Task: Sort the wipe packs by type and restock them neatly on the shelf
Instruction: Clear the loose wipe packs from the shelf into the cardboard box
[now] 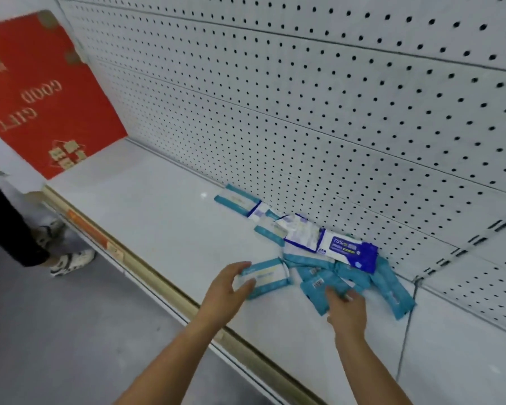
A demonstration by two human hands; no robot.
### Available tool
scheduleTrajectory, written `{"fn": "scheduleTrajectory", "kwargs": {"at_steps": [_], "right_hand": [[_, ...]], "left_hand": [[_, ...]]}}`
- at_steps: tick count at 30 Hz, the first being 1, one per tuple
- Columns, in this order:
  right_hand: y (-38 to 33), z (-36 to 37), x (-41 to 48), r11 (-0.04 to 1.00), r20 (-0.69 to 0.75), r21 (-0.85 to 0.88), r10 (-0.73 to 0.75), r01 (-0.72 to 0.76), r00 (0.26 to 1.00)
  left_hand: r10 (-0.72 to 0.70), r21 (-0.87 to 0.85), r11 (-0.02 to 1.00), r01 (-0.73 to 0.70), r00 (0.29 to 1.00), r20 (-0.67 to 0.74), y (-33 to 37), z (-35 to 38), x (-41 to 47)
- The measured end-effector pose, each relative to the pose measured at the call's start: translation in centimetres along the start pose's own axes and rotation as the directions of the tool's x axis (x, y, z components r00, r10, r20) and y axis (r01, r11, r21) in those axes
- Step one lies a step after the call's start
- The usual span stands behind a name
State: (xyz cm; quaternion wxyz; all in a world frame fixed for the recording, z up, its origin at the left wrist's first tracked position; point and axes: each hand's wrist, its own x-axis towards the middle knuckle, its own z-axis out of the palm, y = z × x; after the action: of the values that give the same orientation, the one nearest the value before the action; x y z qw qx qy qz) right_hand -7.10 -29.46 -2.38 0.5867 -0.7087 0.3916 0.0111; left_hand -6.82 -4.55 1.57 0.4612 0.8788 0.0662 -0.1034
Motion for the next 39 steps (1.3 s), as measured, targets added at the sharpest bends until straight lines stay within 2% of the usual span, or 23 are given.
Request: {"fn": "scheduleTrajectory", "kwargs": {"at_steps": [3,7,11,13,17,22,24,27,29,32,35,39], "right_hand": [[-0.6,1.2,0.7,1.0,-0.121,-0.015,0.011,-0.013,0.993],[-0.9,2.2,1.2,0.994,-0.187,-0.08,0.059,-0.075,0.981],[-1.2,3.1,1.9,0.99,-0.205,-0.062,0.111,-0.126,0.972],[-1.5,4.4,1.2,0.987,-0.294,-0.021,0.148,-0.161,0.944],[-2.8,6.3,-1.1,0.983,-0.408,0.045,0.183,-0.18,0.895],[-6.4,4.9,-4.1,0.976,-0.461,-0.175,0.038,-0.132,0.887],[-8.7,4.1,-4.8,0.958,-0.433,-0.277,-0.057,-0.073,0.9],[-12.1,4.2,-3.9,0.962,-0.374,-0.273,-0.095,-0.011,0.922],[-13.9,5.6,-2.5,0.965,-0.297,-0.261,-0.103,0.023,0.949],[-14.7,8.2,0.5,0.94,-0.184,-0.34,-0.038,-0.027,0.982],[-14.9,10.1,2.7,0.862,-0.084,-0.503,0.034,-0.072,0.996],[-14.6,11.8,3.8,0.708,-0.001,-0.705,0.057,-0.041,0.998]], "left_hand": [[0.014,0.151,0.988,-0.022,0.999,0.05,-0.3,0.7,3.5],[0.028,0.464,0.881,-0.093,0.989,0.145,-1.1,1.8,7.8],[0.034,0.566,0.794,-0.222,0.946,0.323,-1.7,1.3,11.2],[0.036,0.558,0.777,-0.291,0.906,0.422,-2.0,0.1,12.9],[0.089,0.322,0.896,-0.305,0.834,0.544,-2.7,-3.7,17.2],[0.23,0.181,0.924,-0.336,0.868,0.441,-2.2,-10.1,25.0],[0.254,0.245,0.894,-0.375,0.875,0.412,-1.8,-11.2,28.1],[0.314,0.502,0.714,-0.488,0.864,0.393,-1.6,-11.0,31.0],[0.335,0.509,0.663,-0.549,0.826,0.454,-1.9,-10.4,31.7],[0.286,0.523,0.608,-0.598,0.778,0.559,-2.9,-9.7,31.6],[0.274,0.567,0.574,-0.59,0.792,0.546,-3.2,-9.9,30.8],[0.262,0.622,0.507,-0.598,0.794,0.549,-3.2,-10.9,29.3]]}}
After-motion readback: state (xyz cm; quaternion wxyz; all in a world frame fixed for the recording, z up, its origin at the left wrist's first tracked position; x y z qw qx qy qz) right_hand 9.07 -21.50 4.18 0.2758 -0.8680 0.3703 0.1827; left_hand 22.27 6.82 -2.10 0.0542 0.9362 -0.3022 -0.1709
